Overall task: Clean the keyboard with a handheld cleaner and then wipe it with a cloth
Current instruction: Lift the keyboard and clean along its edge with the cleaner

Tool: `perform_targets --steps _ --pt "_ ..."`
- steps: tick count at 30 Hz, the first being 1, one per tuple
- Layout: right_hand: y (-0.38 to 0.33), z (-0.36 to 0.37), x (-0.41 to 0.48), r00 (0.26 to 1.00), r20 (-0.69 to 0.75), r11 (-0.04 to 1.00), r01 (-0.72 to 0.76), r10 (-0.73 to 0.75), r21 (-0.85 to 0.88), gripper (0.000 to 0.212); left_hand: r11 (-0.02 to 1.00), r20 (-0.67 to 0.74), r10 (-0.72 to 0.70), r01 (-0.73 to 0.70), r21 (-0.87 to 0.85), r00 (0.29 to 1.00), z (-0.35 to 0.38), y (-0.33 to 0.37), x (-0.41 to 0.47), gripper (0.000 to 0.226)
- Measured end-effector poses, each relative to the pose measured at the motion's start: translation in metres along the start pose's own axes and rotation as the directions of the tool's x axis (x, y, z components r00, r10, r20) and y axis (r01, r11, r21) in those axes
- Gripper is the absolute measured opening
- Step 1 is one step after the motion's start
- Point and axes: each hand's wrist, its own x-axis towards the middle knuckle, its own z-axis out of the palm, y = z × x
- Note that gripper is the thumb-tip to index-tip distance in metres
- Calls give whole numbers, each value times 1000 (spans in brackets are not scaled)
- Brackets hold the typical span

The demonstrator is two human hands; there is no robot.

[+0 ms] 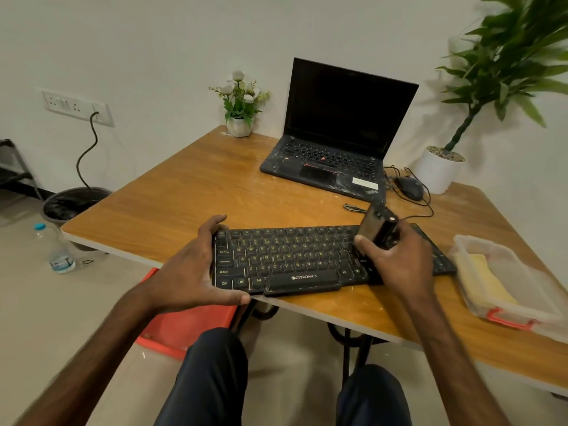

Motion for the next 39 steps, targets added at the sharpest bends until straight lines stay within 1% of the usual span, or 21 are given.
perform_targets --steps 3,5,7,10,12,16,19,20,22,23,25,28,30,31,32,34,35,36,37,38,39 --pt "-20 14 -32 984 111 986 124 -136 109 48 1000 3 -1 1 -7 1000 0 -1 1 147" --pt "-30 22 -42 966 138 972 206 -220 110 47 1000 11 -4 5 -18 1000 -1 -2 0 147" --pt "-31 26 -31 963 127 970 229 -238 78 50 999 29 -10 11 -33 1000 -1 -3 0 146" --pt "-26 25 -3 990 64 991 123 -127 58 54 998 49 -20 22 -58 999 -2 -5 1 143" --pt "-26 23 6 997 52 992 53 -59 118 55 997 43 -23 26 -69 999 -6 -6 3 141" --pt "-35 22 -15 989 131 946 17 -62 322 42 990 26 -43 46 -135 999 -13 -9 11 136" --pt "-31 23 -27 992 108 912 11 -60 410 35 986 51 -60 67 -155 997 -8 -2 11 132" --pt "-29 24 -30 995 94 898 -2 -44 440 33 990 20 -59 61 -125 998 -4 2 10 128" --pt "-23 26 -33 997 81 853 -58 18 519 30 1000 -124 3 -2 9 992 9 11 7 115" --pt "-21 25 -34 994 93 814 -97 54 572 29 997 -199 51 -40 61 979 17 18 6 107" --pt "-21 22 -36 986 130 718 -168 109 676 29 993 -308 112 -95 68 945 33 36 5 91" --pt "-25 12 -39 958 218 487 -282 185 826 29 990 -412 98 -130 -49 906 55 66 3 67" --pt "-26 4 -43 935 284 327 -342 214 881 30 982 -447 63 -134 -130 892 68 84 3 51" --pt "-25 -1 -46 923 316 235 -364 218 901 34 977 -443 52 -137 -162 895 75 92 2 44" --pt "-23 -6 -48 911 353 114 -382 212 917 38 972 -420 54 -144 -185 906 82 100 2 39" --pt "-18 -16 -55 888 424 -187 -392 179 901 49 963 -350 74 -159 -219 934 97 114 4 36" --pt "-14 -21 -59 882 444 -314 -381 158 870 56 957 -327 82 -166 -237 941 104 121 6 36" --pt "-11 -25 -62 882 452 -400 -369 133 839 68 952 -314 85 -170 -254 946 110 127 10 37" --pt "-9 -29 -65 883 455 -452 -363 111 815 83 947 -304 87 -173 -270 949 115 133 14 40" --pt "-9 -32 -68 883 458 -478 -362 99 801 96 941 -295 87 -176 -288 952 119 139 18 43" --pt "-9 -34 -71 881 462 -486 -361 103 796 103 934 -284 91 -181 -309 955 122 145 22 45"
